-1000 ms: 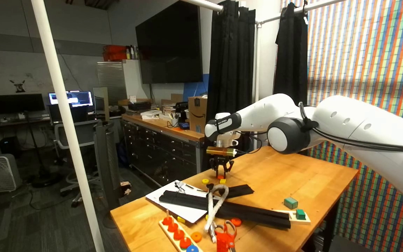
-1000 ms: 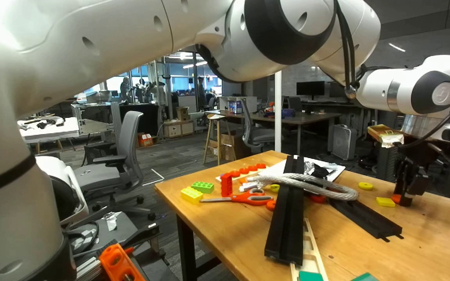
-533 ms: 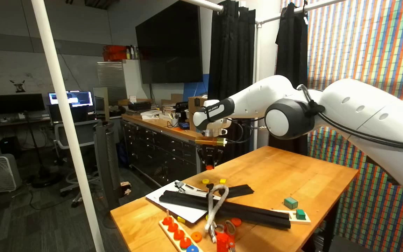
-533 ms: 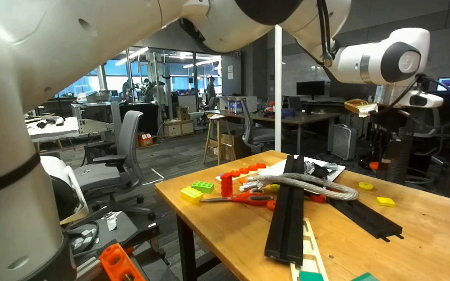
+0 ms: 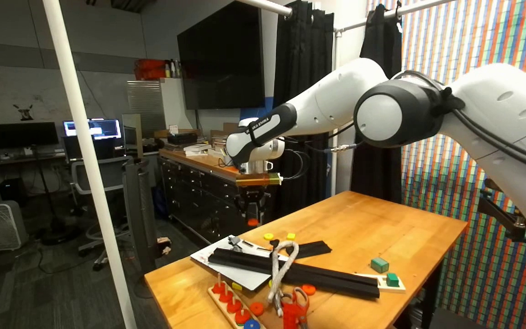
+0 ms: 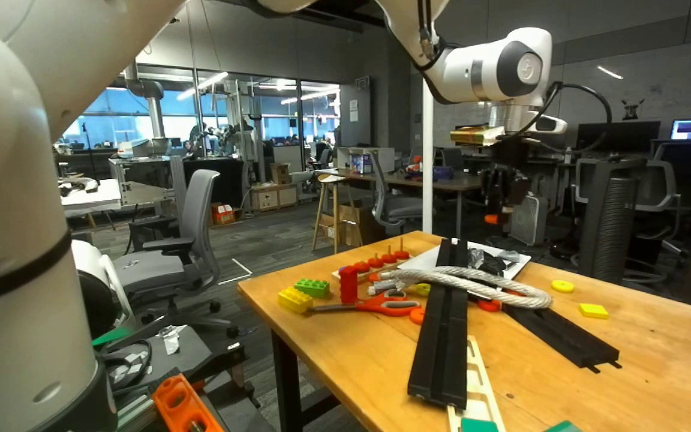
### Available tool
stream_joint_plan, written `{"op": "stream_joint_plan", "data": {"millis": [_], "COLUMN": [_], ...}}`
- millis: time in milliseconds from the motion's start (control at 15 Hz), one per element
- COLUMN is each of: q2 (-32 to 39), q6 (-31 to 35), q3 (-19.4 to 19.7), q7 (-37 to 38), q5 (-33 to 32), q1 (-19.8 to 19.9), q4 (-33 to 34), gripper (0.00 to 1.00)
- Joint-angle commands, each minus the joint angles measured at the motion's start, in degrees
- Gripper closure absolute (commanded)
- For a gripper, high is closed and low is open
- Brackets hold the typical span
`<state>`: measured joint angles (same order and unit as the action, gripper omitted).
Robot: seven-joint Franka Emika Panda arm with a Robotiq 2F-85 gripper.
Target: Pick up the orange ring on the right and place it on the wooden board
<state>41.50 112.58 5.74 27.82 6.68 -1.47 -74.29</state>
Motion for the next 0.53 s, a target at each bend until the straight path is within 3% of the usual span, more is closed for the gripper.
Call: {"op": "stream_joint_plan", "data": {"millis": [0,467], "q2": [-8.8,-12.3], "q6": [2.0,4.4], "q3": [-2.5,-6.8], "q7": [-6.7,-16.4], "q5": [-1.1,0.5], "q1": [-1.8,-2.5], "q4": [-12.6,-22.4], "gripper": [0.83,0.83]}}
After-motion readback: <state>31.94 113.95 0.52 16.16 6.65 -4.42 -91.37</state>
